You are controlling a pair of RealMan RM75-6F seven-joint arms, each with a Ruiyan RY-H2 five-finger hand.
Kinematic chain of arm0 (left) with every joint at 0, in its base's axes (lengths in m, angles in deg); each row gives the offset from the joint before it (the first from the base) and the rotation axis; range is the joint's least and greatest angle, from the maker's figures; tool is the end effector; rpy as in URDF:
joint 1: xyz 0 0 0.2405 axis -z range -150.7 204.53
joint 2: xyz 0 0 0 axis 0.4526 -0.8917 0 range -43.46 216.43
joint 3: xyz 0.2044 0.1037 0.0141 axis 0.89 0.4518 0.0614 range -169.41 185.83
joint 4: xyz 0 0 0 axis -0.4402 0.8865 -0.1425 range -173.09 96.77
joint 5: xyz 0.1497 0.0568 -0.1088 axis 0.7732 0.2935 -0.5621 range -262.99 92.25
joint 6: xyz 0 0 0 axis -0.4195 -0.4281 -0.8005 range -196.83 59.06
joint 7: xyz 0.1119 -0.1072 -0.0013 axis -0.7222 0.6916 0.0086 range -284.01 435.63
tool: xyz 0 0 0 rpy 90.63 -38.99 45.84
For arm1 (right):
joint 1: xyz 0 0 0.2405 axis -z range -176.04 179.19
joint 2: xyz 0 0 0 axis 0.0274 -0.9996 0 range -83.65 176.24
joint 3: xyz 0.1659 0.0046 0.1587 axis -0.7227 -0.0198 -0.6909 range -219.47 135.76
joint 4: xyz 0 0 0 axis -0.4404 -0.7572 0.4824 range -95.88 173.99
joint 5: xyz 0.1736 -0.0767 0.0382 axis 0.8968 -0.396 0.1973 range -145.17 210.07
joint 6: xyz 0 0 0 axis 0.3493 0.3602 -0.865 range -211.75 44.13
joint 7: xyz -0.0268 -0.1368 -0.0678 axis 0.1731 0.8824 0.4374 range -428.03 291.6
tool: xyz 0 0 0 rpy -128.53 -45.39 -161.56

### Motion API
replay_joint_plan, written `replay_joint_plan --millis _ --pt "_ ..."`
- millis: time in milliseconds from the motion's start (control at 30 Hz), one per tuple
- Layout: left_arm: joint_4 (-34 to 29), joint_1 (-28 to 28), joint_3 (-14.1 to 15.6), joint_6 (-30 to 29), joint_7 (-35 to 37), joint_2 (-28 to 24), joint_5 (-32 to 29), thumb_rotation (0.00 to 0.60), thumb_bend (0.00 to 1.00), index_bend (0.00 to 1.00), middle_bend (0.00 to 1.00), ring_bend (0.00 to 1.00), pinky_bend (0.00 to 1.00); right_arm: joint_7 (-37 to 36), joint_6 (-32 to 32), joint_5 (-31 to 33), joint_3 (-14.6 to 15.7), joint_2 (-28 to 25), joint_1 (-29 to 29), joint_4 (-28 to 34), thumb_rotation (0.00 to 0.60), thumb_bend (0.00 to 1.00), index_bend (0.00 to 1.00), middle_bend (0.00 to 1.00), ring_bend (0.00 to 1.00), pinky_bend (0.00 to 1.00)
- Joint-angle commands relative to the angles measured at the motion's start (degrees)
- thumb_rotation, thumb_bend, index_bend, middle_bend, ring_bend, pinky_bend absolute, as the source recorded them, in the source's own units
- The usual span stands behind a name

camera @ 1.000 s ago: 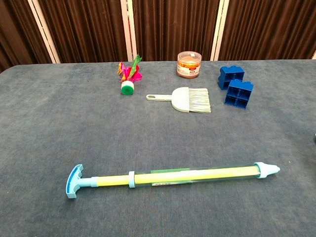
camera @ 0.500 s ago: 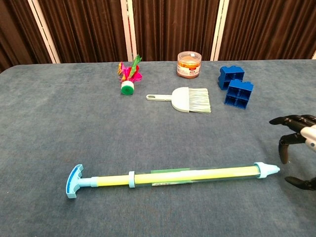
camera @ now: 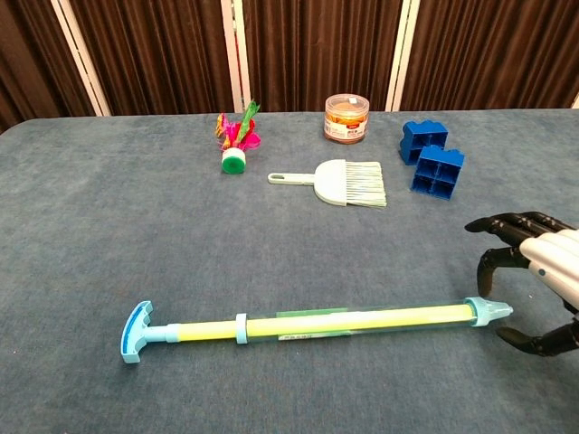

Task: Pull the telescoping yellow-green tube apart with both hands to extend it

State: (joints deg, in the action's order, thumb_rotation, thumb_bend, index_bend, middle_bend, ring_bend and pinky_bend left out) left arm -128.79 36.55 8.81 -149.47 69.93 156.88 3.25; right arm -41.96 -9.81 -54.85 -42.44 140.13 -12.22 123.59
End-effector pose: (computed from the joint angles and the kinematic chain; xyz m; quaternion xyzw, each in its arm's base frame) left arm -0.2622 0.1971 0.1101 -0.6592 -0.3793 -0.3721 0.5321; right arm -0.1999 -0.2048 -0.0094 0.7161 -0.3454 0.3594 0.4886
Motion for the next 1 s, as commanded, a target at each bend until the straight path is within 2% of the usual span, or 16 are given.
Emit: replay_joint_plan --millis 33,767,1000 --pt "0.0 0.0 0.0 0.1 0.1 0.0 0.0 0.600 0.14 0.10 0.07 0.03 0.10 0.4 -0.4 0.1 0.1 0.6 -0.2 0.1 0.600 0.32 0.45 0.10 0.00 0.03" --pt "0.2 0.7 0.4 2.3 -0.5 0.2 -0.5 0.600 0.14 0.11 0.07 0.03 0.10 0.8 -4.3 3.3 -1.4 6.3 -3.0 -3.3 0.600 0.32 0.45 0.10 0.00 0.03" --pt "0.1 0.7 0.6 2.6 -1.2 0.3 -0.6 0.600 0.14 0.11 0.07 0.03 0.10 -0.2 -4.0 2.9 -1.2 7.0 -3.4 -4.4 0.600 0.35 0.54 0.13 0.03 0.04"
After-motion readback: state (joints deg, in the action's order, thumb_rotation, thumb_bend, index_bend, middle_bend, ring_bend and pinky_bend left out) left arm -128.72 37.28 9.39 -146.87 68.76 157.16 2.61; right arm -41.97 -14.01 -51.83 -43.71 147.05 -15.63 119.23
